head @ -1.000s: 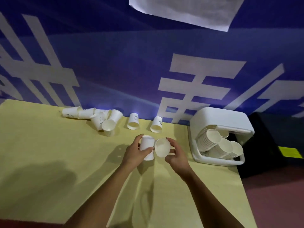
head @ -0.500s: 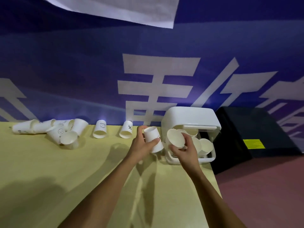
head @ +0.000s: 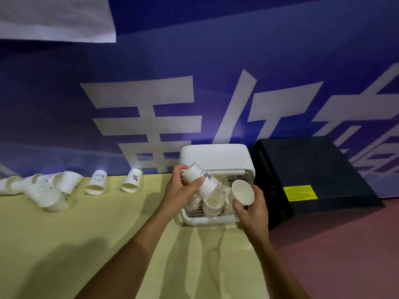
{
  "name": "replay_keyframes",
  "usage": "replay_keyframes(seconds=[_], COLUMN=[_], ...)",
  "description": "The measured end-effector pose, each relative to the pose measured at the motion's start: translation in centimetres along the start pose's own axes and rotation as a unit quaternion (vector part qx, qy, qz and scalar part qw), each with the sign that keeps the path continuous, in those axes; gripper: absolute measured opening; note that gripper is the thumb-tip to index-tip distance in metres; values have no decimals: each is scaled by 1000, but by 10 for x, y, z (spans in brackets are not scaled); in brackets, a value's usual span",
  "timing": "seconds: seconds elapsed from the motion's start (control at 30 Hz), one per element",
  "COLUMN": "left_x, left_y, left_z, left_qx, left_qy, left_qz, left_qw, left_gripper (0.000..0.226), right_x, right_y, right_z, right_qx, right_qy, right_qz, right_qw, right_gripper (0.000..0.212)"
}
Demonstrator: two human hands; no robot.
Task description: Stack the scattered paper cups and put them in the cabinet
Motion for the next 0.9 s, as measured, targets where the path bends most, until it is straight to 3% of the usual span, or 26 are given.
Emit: replay_keyframes(seconds=[0.57, 0.73, 0.9], left_x=[-1, -9, -21], left_y=[-7, -2, -2], left_z=[-3, -2, -5], left_qx=[-13, -3, 9], left_qy=[-68, -62, -52], left_qz=[22, 11, -15], left_qw=[997, 998, 999], left_gripper=[48, 44, 35], right_x=[-16, -8, -17], right_y=[25, -3, -19], right_z=[18, 7, -10], right_qx=[-33, 28, -21], right_qy=[-101, -50, -152], right_qz=[-229, -69, 120], right_qw=[968, 996, 981], right_gripper=[76, 42, 58])
Point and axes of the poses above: each hand's wrist, its own z-axis towards the middle knuckle, its own x-axis out of the back of the hand, y = z × x, the point moved 1 cm from there along z, towards the middle knuckle, and after that the axes turned 2 degrees about y, right-handed, at the moved point
